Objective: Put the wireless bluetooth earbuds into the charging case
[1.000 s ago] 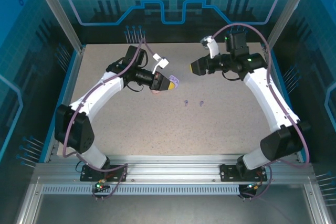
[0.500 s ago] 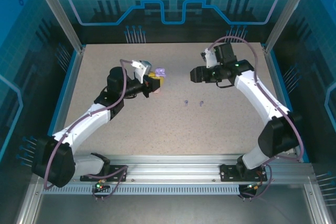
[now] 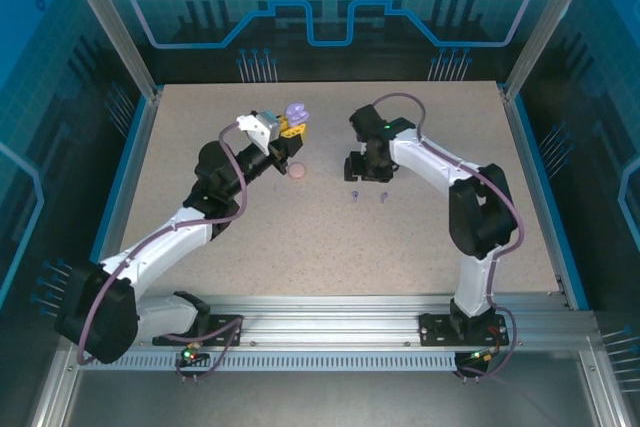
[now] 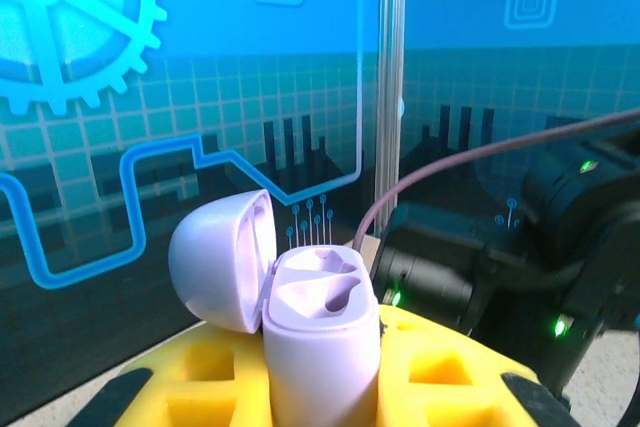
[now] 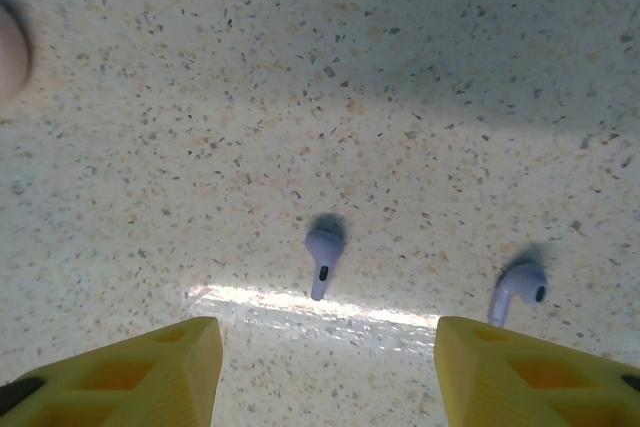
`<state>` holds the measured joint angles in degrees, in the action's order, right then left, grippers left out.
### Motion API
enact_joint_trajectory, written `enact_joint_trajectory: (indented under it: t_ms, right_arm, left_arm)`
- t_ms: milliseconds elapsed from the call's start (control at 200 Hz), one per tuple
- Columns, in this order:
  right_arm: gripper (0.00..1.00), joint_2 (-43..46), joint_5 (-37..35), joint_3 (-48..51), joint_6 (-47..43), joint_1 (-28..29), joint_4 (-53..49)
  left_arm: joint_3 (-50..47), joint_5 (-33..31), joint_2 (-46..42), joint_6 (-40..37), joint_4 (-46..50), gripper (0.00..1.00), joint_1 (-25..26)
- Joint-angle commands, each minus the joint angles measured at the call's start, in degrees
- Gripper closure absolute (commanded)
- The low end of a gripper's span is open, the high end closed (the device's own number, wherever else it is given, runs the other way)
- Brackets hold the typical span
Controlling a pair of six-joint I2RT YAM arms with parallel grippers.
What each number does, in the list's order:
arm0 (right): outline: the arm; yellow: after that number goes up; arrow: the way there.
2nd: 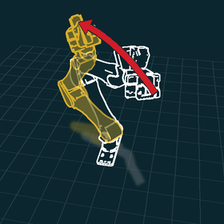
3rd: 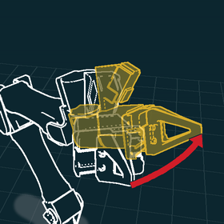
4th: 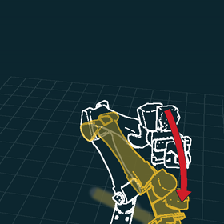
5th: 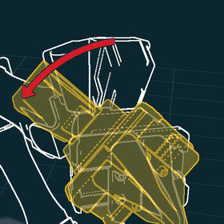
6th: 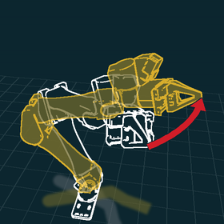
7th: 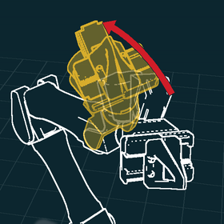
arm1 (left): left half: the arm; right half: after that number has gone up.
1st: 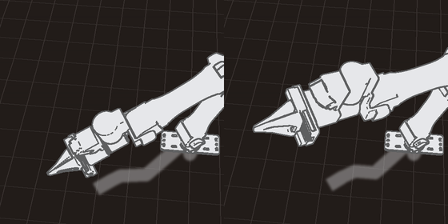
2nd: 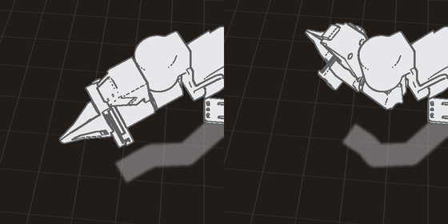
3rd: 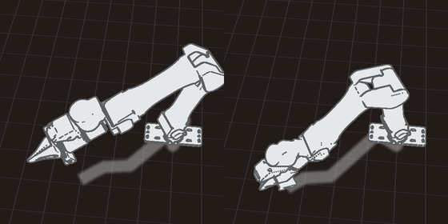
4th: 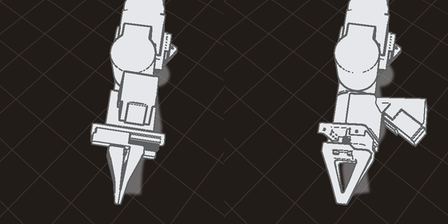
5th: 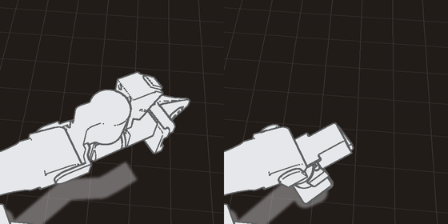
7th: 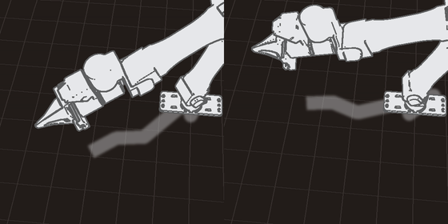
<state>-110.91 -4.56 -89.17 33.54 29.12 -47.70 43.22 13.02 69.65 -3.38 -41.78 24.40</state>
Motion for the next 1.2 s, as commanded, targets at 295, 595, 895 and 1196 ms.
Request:
enact_joint_trajectory:
  t_ms: [295, 595, 895, 1196]
  right_arm:
    - [0.51, -10.8, -6.5, -8.0, 9.8, 3.6, -7.9]
    - [0.58, -14.1, -7.1, -10.9, 11.0, 4.8, -9.6]
    - [0.59, -15.5, -7.8, -10.5, 11.4, 5.1, -9.8]
    - [0.62, -17.1, -8.0, -11.5, 11.2, 4.7, -9.7]
  left_arm:
    - [0.5, -6.3, -2.0, 3.4, -6.3, 1.00, 1.3]
    - [1.5, -6.1, -2.1, 3.3, -5.3, 1.00, 1.5]
    - [1.3, -5.8, -2.1, 2.6, -5.2, 1.00, 1.5]
    - [1.9, -5.3, -2.1, 2.4, -4.4, 1.00, 1.5]
